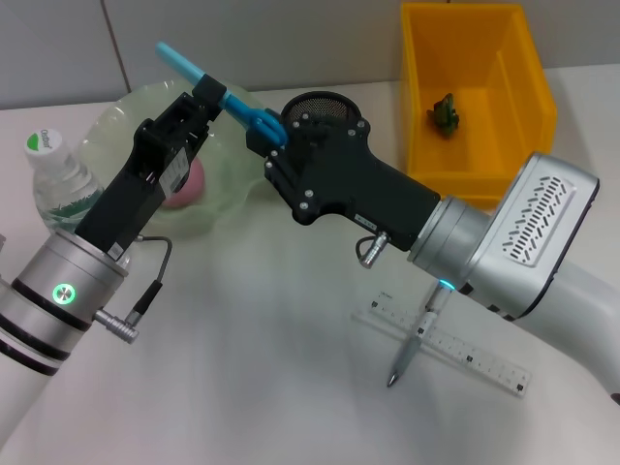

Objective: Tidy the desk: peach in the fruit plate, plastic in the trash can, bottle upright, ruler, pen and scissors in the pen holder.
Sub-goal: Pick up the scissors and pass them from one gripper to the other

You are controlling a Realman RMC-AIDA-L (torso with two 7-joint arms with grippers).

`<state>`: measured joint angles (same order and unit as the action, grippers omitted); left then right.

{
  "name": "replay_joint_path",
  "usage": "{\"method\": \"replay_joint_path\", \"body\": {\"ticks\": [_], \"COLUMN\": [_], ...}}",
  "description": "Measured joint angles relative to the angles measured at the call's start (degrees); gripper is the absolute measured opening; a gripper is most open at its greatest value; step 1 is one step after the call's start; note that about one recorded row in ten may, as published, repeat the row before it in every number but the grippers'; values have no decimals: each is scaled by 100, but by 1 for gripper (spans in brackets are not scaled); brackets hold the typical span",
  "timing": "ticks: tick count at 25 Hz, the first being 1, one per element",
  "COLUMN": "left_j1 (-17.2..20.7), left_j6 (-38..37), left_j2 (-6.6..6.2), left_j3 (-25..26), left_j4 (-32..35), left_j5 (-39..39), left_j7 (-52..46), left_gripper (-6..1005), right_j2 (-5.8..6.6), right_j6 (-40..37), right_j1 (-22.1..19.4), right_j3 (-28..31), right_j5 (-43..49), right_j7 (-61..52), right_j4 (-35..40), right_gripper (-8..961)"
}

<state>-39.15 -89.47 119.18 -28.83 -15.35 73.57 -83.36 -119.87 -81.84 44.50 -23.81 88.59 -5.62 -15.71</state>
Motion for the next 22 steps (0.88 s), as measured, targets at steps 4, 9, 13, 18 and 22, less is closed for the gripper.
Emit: {"method": "replay_joint_path", "body": {"ticks": [4, 9, 13, 18, 22], "left_j1": [4, 4, 4, 4, 4], "left_j6": [8, 23, 14, 4, -6], "left_j2": [0, 0, 0, 0, 0], "left_j3": [0, 0, 0, 1, 1], "left_j4": [14, 22, 25, 40, 65], "left_j5": [5, 8, 12, 29, 47], "left_j7": [-7, -10, 5, 7, 9], "left_gripper": [275, 276, 277, 278, 279], "right_j2": [0, 0, 1, 0, 0], "right_j6": [2, 2, 1, -12, -24], "right_j1": [3, 8, 7, 5, 5], "right_j3": [7, 9, 15, 15, 15], "right_j5": [23, 26, 24, 24, 25], "right_j7": [0, 0, -1, -1, -1], "right_j4": [-10, -15, -16, -19, -19], "right_gripper": [170, 151, 145, 82, 81]}}
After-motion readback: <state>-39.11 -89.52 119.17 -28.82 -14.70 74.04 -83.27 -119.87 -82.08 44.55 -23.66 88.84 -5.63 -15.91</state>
